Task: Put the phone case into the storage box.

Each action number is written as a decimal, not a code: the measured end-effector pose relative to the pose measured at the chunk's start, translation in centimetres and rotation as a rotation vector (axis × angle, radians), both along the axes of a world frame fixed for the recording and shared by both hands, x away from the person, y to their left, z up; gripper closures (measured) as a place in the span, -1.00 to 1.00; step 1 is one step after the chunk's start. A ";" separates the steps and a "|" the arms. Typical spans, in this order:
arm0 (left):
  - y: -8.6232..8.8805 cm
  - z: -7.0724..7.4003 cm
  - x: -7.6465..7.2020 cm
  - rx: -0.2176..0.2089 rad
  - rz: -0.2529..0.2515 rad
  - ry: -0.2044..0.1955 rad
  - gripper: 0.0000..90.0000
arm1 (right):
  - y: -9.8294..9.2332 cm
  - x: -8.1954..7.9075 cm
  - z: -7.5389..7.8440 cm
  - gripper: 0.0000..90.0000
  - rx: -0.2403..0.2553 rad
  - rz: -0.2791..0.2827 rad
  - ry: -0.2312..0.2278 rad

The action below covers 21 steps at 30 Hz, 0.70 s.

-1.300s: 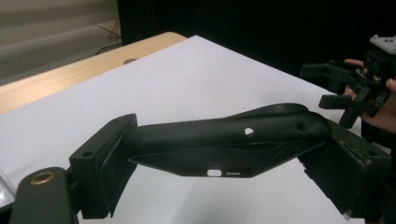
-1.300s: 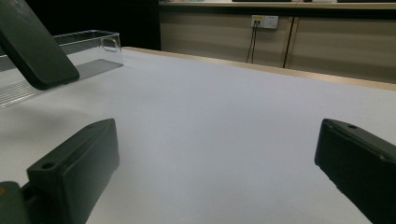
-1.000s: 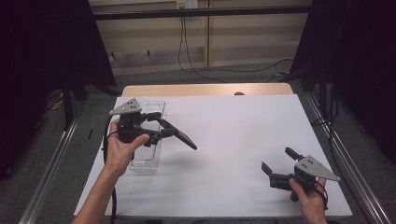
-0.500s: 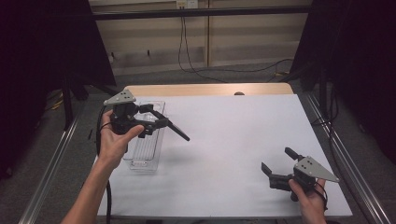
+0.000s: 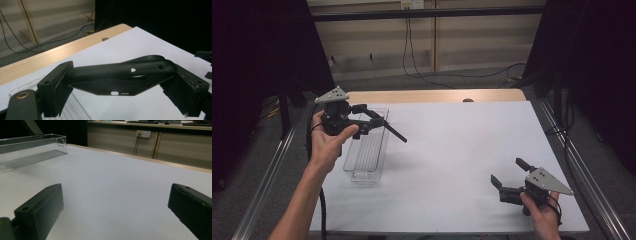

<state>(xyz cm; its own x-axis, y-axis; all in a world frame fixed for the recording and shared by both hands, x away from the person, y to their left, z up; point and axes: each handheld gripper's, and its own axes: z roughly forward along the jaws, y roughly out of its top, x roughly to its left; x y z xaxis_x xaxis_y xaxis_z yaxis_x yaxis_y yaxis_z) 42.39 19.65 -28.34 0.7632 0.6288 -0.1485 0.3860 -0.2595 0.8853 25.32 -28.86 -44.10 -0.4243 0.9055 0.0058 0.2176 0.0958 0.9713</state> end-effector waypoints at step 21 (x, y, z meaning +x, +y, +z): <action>1.7 1.4 2.1 0.021 0.125 -0.007 -0.68 | -0.1 0.0 0.1 -1.00 -0.010 0.000 0.001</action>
